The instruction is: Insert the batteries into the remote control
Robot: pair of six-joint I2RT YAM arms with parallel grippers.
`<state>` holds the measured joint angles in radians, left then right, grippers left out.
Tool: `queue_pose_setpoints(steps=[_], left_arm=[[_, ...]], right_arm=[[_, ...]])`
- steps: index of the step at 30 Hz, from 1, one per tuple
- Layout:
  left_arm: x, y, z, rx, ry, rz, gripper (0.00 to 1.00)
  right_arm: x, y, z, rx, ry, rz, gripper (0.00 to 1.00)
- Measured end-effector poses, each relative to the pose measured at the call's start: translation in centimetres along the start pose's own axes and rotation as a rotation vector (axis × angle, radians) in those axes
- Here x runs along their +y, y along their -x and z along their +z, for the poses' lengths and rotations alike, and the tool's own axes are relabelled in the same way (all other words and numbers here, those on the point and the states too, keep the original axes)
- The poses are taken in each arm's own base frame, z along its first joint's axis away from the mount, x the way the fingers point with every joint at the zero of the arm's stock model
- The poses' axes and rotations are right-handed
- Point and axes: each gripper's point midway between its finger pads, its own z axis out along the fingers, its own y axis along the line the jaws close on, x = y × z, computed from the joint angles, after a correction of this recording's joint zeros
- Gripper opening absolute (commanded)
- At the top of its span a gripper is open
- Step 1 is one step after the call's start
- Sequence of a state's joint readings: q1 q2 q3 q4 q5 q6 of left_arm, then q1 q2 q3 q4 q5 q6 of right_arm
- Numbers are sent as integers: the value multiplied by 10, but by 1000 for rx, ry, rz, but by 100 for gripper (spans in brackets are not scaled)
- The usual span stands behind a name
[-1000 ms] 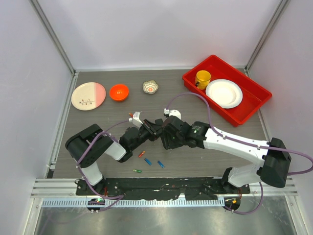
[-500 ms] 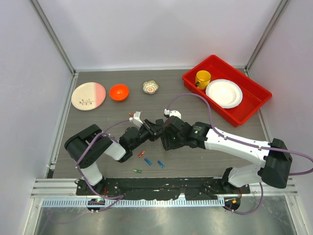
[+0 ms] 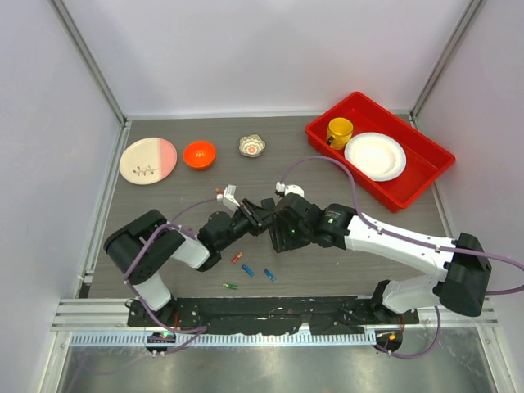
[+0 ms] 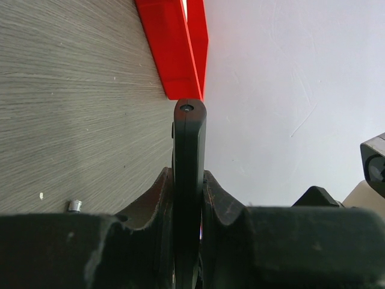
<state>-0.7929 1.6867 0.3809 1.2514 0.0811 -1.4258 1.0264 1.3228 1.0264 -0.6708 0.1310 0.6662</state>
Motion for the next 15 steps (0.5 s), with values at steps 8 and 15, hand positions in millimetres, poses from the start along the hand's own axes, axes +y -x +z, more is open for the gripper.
queue_pose_setpoints(steps=[8,15], left_arm=[[-5,-3,-1,16,-16,4,0],[-6,-4,-2,25,-20,14,0]], right_arm=[[0,2,-3,2,22,20,1],[1,2,-4,10,33,25,1]])
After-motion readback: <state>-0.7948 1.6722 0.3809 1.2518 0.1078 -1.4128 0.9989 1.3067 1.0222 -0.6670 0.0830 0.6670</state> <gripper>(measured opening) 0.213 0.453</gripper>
